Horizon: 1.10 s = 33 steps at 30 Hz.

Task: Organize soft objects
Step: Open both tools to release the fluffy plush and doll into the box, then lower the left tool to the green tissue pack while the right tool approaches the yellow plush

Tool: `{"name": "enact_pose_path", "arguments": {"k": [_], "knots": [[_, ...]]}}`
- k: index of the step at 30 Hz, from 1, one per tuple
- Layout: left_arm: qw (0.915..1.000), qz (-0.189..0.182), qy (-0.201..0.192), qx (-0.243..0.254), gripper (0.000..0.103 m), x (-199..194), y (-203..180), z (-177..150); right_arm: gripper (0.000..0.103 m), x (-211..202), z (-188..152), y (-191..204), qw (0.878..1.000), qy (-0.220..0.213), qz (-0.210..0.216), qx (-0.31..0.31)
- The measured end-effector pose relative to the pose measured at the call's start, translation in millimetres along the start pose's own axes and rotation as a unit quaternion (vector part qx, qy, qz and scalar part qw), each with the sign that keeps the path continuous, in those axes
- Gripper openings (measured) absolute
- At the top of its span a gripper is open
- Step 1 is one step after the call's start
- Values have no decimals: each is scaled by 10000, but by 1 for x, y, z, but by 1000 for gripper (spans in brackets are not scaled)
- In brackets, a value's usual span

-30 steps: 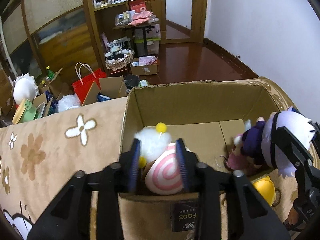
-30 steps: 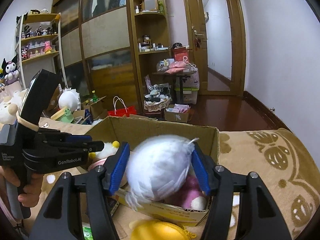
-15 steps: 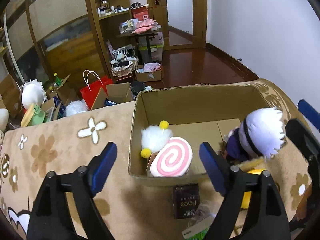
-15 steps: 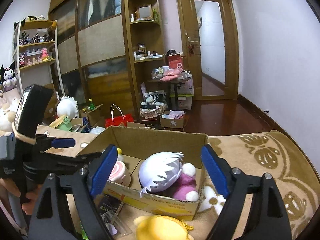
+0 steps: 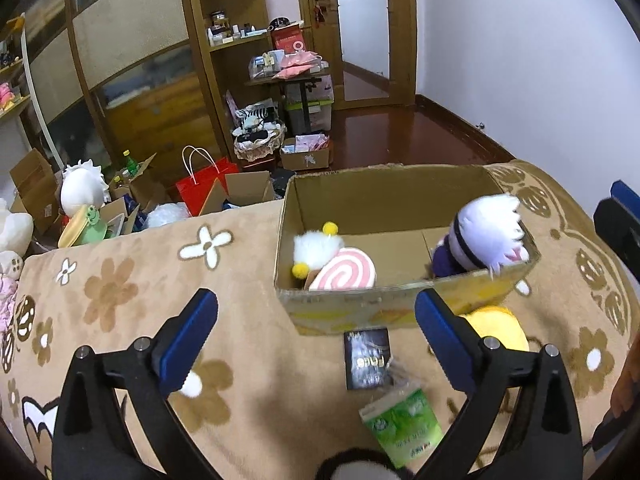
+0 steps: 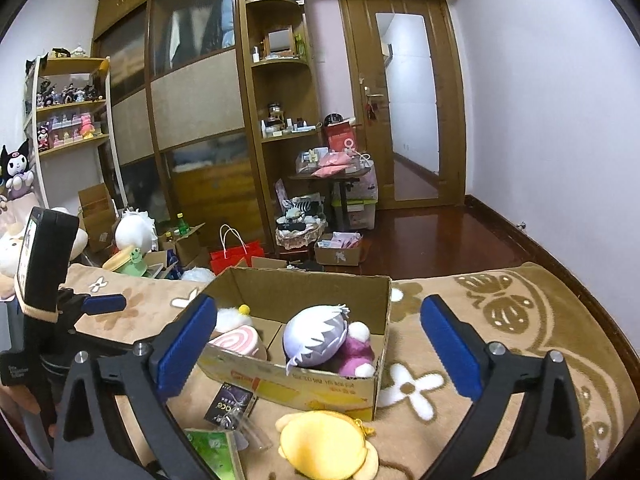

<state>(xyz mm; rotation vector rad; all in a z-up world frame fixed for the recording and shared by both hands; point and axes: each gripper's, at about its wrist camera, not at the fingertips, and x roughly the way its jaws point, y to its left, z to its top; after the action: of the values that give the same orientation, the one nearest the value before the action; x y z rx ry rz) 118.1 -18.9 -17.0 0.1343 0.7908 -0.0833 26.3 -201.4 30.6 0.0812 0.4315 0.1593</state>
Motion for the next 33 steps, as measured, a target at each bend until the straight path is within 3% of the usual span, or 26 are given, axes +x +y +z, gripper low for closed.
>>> {"name": "enact_pose_path", "arguments": {"k": [7,16,27,33], "knots": [[9998,60,-96,162,98,-27,-13,-19,103,-19,-6,5,10000,45,42,17],[9999,-26,67,131,98,-44,-18,-41,103,-31,-20,7,9997,251,69,15],[9989,-72,458,-27,98,-27,-15,-55,103,-27,-38,2,9987,502,32,31],[9969,-272,716,-186,98,-8,-13,-59,103,-18,-45,0,9980,618,11,87]]}}
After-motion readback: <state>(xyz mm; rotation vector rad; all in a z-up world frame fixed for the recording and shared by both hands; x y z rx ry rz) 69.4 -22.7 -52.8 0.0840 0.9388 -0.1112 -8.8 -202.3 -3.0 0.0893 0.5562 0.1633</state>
